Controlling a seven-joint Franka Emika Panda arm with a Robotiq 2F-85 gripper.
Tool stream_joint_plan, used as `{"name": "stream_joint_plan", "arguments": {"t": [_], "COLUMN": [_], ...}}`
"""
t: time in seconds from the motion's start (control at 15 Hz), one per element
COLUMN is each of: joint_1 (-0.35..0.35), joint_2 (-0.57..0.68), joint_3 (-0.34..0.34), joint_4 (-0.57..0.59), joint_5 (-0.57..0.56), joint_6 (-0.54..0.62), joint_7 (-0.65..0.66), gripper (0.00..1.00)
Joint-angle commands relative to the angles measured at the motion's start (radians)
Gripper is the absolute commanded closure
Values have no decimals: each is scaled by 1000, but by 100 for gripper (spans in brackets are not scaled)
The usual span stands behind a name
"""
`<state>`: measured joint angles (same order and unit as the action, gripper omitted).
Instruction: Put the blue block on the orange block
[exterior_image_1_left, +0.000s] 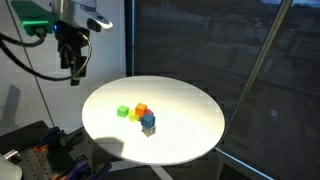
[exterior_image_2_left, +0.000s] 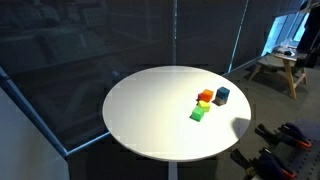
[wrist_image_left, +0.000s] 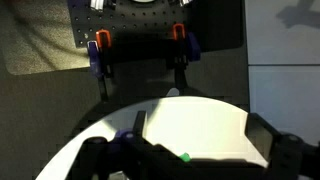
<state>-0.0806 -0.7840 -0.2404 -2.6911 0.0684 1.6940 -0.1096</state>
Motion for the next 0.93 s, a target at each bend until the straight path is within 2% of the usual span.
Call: {"name": "stream_joint_plan", "arguments": {"t": [0.0,0.67,0.87], "joint_1": [-23,-23,-31], "joint_2": [5,5,-2], "joint_3": [20,20,25], "joint_4": [3,3,5], "joint_5": [12,12,3], "joint_6": [-4,-4,32], "joint_7": [-14,-14,-12], "gripper": [0,0,0]}}
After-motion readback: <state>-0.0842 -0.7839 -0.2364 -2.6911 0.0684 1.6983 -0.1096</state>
